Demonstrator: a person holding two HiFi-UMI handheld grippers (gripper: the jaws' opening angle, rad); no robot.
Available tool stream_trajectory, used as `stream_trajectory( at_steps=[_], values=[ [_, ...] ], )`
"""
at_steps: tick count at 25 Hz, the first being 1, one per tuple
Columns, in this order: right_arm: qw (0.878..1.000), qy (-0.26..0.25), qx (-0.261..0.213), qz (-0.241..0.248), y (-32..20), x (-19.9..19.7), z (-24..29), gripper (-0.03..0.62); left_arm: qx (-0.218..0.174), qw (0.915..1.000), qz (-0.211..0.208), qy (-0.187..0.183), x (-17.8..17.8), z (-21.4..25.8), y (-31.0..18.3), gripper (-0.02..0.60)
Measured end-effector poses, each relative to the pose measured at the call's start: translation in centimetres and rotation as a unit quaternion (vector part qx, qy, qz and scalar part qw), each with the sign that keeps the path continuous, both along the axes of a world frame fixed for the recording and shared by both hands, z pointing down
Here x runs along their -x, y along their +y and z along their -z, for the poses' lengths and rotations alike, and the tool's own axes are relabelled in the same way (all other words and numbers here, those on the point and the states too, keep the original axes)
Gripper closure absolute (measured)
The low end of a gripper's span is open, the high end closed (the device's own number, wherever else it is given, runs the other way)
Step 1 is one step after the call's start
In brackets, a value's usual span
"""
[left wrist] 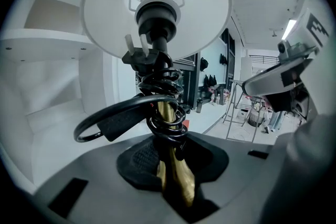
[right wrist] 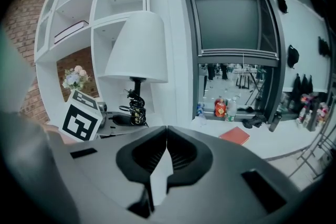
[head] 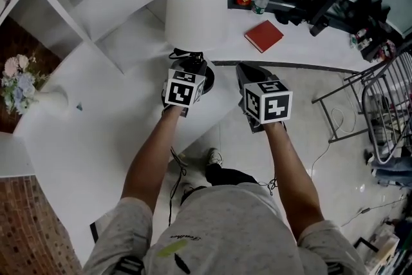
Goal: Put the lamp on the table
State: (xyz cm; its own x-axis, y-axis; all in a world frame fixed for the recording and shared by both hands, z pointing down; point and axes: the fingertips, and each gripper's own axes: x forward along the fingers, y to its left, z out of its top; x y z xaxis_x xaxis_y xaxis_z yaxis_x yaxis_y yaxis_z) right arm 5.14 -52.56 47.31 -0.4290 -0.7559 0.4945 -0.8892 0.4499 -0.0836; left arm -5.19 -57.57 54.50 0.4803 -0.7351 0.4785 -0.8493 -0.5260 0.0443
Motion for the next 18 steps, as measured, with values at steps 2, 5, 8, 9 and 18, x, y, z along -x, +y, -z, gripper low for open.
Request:
stream_trajectory(
  at_steps=[2, 5, 8, 9, 18],
  values=[
    [1.000, 0.001, -0.001, -0.001, 0.1, -0.3, 0.1, 0.588, -0.003, 1.0000, 0.002, 0.001, 0.0, 0.0, 0.1, 0.477],
    [1.000, 0.002, -0.003, -0.005, 0.4, -0.7, 0.2, 0.588, -0.008, 1.0000, 0.003, 0.001, -0.1, 0.0, 0.3, 0.479],
    [1.000, 0.003, -0.003, -0.005, 0.7, -0.8, 0.1, 0.588, -0.011, 0.9999, -0.001, -0.002, -0.2, 0.0, 0.5, 0.479],
    [1.000, 0.003, -0.002, -0.005, 0.8, -0.7, 0.1, 0.588, -0.012, 0.9999, -0.002, -0.002, -0.2, 0.0, 0.6, 0.479],
    [1.000, 0.000, -0.006, -0.004, 1.4, -0.7, 0.3, 0.588, -0.024, 0.9997, 0.004, 0.000, -0.4, -0.2, 1.4, 0.480]
  ],
)
